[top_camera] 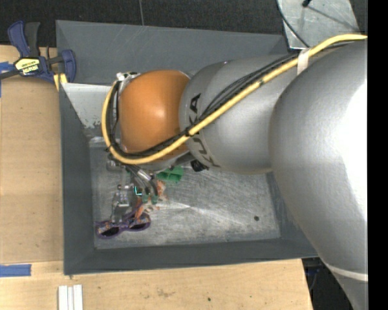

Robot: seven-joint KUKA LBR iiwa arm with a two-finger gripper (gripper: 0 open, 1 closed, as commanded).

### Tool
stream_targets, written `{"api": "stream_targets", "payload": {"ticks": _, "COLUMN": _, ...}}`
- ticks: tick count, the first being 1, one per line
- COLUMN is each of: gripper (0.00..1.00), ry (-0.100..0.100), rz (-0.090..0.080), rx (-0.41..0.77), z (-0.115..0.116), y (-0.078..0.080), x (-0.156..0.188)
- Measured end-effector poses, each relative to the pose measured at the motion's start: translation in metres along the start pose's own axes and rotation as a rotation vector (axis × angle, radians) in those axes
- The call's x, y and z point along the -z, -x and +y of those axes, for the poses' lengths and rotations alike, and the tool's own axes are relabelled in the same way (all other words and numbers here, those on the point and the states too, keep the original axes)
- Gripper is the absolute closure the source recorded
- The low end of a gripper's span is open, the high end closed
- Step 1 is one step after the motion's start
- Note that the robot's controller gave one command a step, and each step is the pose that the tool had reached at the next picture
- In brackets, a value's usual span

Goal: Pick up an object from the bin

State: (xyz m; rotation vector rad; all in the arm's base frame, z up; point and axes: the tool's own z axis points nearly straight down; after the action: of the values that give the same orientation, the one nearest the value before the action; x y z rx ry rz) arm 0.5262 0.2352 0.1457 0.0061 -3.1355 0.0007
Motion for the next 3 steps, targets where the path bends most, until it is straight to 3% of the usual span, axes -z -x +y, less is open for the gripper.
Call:
{"api": "stream_targets", "payload": {"ticks": 1, "gripper": 0.0, "ry": 0.002, "rz": -0.008, "rx": -0.003, "z": -0.001, "y": 0.002, "x": 0.005}}
{"api": "stream_targets", "payload": {"ticks": 2, "gripper": 0.0, "ry": 0.004, "rz": -0.012, "rx": 0.107, "z": -0.013, "y": 0.013, "x": -0.012}}
{"api": "stream_targets", "payload": {"ticks": 3, "gripper": 0.0, "ry": 0.0, "rz": -0.009, "rx": 0.196, "z": -0.04, "y": 0.003, "x": -0.041}}
